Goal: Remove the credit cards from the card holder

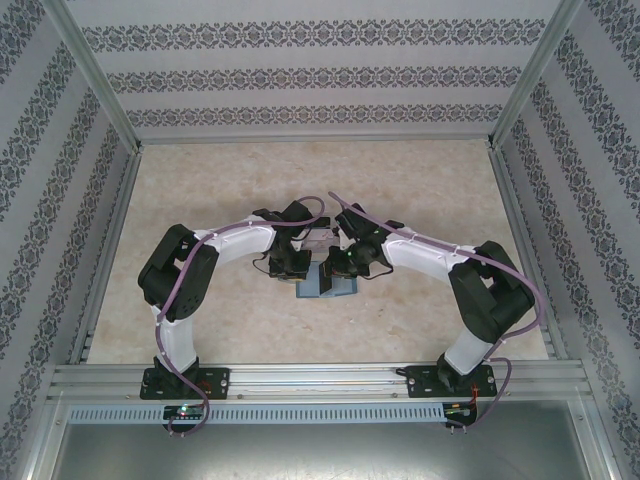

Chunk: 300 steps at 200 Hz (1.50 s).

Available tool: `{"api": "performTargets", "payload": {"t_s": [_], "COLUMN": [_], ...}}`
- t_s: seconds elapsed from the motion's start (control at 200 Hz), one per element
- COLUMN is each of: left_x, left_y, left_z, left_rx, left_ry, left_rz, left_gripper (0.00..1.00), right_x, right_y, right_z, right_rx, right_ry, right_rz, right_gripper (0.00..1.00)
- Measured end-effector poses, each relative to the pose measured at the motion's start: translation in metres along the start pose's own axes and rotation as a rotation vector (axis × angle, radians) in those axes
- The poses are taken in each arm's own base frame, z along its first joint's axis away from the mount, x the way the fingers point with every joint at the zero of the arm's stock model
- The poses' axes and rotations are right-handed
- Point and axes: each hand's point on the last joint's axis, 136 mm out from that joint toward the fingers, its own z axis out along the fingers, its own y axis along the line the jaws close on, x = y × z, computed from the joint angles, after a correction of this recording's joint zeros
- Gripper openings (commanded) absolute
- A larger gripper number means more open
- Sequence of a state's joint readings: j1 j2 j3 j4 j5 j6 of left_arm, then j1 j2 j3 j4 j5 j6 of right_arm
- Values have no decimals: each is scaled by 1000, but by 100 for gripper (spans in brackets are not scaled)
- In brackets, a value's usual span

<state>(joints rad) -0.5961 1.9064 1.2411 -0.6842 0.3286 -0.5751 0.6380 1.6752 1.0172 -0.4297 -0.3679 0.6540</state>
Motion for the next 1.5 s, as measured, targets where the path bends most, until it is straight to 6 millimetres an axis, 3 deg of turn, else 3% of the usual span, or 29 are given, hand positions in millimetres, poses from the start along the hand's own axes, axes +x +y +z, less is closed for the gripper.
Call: {"api": "performTargets", "payload": {"t_s": [0.485, 0.834, 1.134, 1.499], "left_x": [0, 4, 1, 2], "left_y": [0, 15, 12, 31], "left_z": [-1, -13, -42, -55], "left_rx": [4, -67, -40, 14], "left_ry": [-7, -44, -134, -228], "left_rz": [2, -1, 9, -27], "left_gripper": [0, 0, 0, 0], "right_x": [-1, -7, -24, -54], "right_y": [-1, 7, 24, 46], "right_z": [-2, -35, -56, -80], "right_rx": [20, 35, 34, 90], "right_ry": [-3, -76, -133, -172], "right_rz": [2, -93, -352, -943], "right_gripper": [4, 3, 2, 0]}}
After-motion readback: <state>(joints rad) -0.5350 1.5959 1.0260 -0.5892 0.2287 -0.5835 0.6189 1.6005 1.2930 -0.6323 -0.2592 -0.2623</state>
